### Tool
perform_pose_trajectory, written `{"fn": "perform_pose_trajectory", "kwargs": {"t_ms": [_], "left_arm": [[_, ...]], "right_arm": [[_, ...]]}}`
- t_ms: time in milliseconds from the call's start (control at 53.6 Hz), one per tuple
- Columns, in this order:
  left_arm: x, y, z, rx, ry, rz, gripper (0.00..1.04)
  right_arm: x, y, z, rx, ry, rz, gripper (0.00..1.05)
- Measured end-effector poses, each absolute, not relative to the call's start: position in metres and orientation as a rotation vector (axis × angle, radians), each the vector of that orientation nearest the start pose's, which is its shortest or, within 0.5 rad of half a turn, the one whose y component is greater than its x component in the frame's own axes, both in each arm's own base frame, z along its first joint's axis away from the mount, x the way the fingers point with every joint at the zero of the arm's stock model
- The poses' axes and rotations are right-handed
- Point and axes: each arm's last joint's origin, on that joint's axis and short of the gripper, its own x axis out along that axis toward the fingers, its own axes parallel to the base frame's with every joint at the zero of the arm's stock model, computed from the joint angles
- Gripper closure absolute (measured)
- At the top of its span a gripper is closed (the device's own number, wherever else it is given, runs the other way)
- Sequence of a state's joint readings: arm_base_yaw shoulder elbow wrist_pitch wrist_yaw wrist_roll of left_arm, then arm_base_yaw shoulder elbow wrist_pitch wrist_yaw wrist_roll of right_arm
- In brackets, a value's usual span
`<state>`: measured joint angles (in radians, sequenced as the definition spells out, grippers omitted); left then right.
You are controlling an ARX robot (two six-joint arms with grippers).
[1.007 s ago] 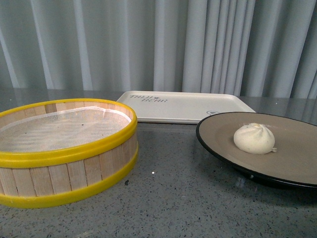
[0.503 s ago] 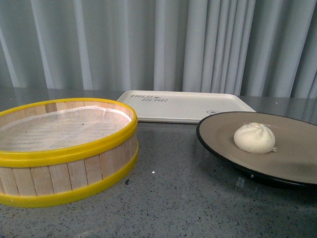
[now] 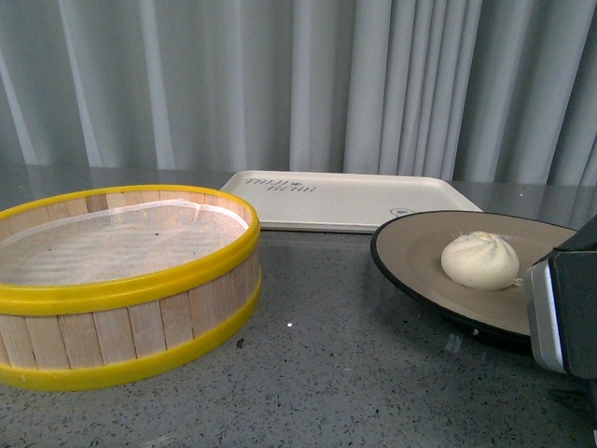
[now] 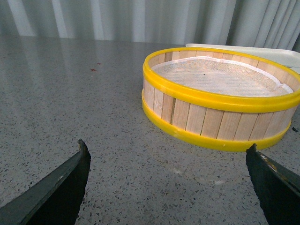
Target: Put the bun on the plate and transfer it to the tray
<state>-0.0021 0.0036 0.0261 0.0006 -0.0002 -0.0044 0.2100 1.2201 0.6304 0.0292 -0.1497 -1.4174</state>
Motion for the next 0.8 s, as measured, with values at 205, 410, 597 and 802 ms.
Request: {"fn": "perform_pose_trajectory", "kwargs": {"t_ms": [205,410,597,802], "left_arm": [[0.096,0.0,0.172,-0.004,-0.023,-0.002,0.07],[0.096,0.0,0.172,-0.004,-0.023,-0.002,0.07],[0.096,0.0,0.172,-0.004,-0.023,-0.002,0.07],[0.096,0.0,0.172,-0.004,-0.023,-0.002,0.07]], "right_arm": [[0.245,0.05,0.208,-1.403,0.232,0.707,0.51],[0.247,0.046,0.21,-1.454,0.201,0.697,0.83],[0.248,0.044,0.21,-1.602,0.035,0.624,1.02],[0.254,0.044,0.219,-1.666,-0.07,0.512,1.02]]}}
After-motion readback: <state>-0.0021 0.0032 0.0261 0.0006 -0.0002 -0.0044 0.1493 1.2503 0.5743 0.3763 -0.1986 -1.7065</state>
